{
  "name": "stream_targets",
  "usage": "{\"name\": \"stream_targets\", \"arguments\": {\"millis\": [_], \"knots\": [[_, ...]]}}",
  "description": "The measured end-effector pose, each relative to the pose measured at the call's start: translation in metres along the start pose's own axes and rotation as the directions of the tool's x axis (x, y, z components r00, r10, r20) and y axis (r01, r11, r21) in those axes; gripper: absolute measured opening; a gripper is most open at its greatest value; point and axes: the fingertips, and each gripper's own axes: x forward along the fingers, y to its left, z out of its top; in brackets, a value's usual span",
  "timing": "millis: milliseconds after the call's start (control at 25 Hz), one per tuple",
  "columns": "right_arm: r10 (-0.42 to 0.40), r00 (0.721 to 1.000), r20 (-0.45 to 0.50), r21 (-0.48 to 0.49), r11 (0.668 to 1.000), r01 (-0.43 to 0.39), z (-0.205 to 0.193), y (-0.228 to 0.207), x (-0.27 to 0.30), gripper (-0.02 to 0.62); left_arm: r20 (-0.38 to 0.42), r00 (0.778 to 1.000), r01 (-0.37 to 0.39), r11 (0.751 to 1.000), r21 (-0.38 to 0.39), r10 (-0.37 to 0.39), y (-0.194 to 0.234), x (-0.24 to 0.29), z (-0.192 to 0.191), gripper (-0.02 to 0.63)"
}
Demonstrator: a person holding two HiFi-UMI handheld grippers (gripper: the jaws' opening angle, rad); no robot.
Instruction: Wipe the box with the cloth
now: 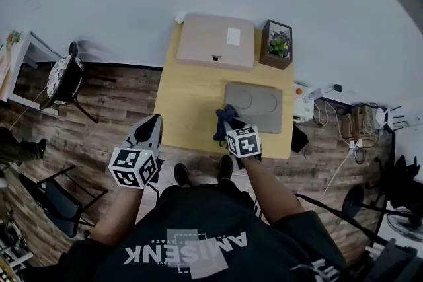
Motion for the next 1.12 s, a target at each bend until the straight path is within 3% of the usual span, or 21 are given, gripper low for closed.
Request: {"name": "stream_targets", "arguments": {"millis": [640,1120], "knots": [[-0.073,0.997,0.000,0.094,0.993,0.073,-0.028,-0.078,-0.042,0.072,-0.009,1.000,0.022,1.000,0.022,-0.022,-0.051,0.039,0.007,0.002],[-0.224,0.974,0.021,0.203,0.955,0.215,-0.058,-0.152,-0.086,0.072,-0.021,0.997,0.075,0.996,0.056,-0.074,-0.076,0.058,0.010,0.002]]}}
